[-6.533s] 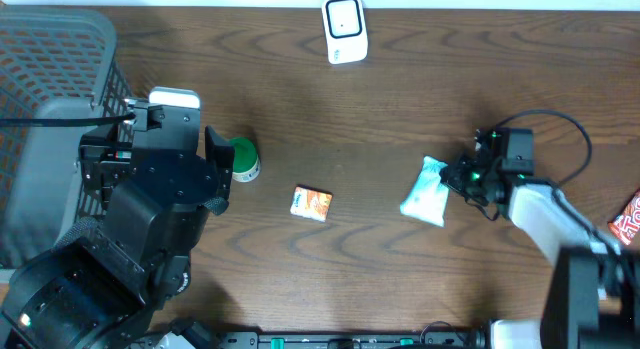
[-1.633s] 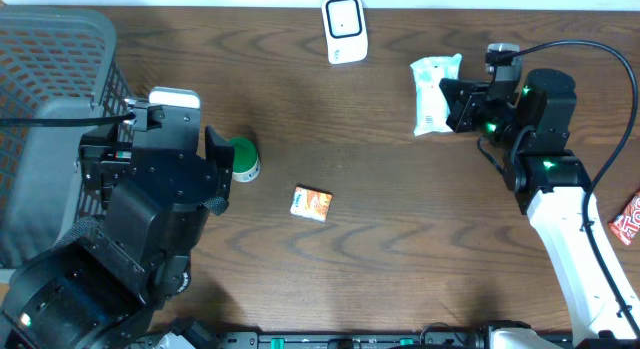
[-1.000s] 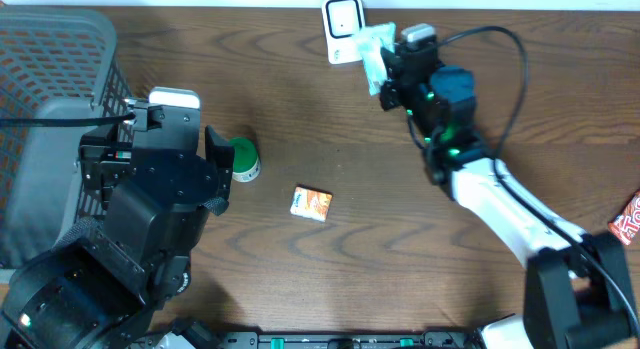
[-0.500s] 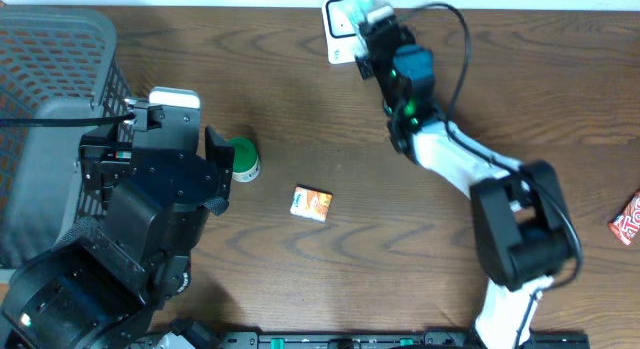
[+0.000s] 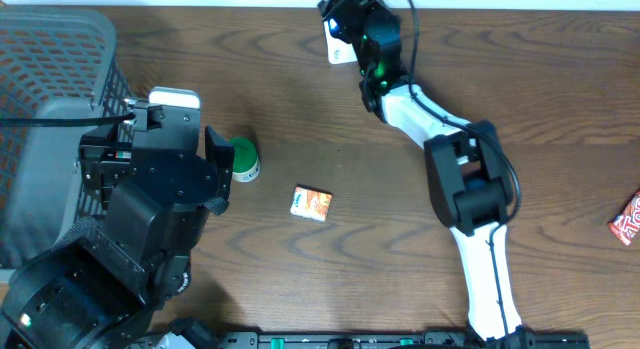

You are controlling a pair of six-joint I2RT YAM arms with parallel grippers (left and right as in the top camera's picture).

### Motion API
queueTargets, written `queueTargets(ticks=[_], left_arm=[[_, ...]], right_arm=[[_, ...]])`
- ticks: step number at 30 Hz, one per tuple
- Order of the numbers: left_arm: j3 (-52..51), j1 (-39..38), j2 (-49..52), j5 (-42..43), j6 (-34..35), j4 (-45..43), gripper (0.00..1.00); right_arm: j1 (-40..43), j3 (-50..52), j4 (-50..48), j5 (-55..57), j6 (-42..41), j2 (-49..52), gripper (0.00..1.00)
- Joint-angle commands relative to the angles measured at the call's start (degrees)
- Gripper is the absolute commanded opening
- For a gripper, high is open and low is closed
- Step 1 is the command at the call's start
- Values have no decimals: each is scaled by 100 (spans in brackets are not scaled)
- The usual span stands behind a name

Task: Scan the item barcode
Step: 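Lift the wipes pack up to the white scanner face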

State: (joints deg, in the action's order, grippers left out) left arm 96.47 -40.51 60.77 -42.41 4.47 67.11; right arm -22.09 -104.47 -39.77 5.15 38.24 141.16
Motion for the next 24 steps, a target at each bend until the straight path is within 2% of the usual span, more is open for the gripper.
queueTargets(ticks=[1, 5, 12, 24], left_arm=[[35, 20, 20, -114, -28, 15, 98], [35, 20, 20, -114, -28, 15, 98], [35, 20, 20, -114, -28, 15, 98], [35, 20, 20, -114, -28, 15, 98]], right_arm=[[-55, -529, -28, 15, 385, 433, 1], [-146, -688, 74, 37, 514, 817, 1], [-579, -684, 881, 109, 682, 1058, 1], [-774, -686, 935, 802, 79, 1049, 1]])
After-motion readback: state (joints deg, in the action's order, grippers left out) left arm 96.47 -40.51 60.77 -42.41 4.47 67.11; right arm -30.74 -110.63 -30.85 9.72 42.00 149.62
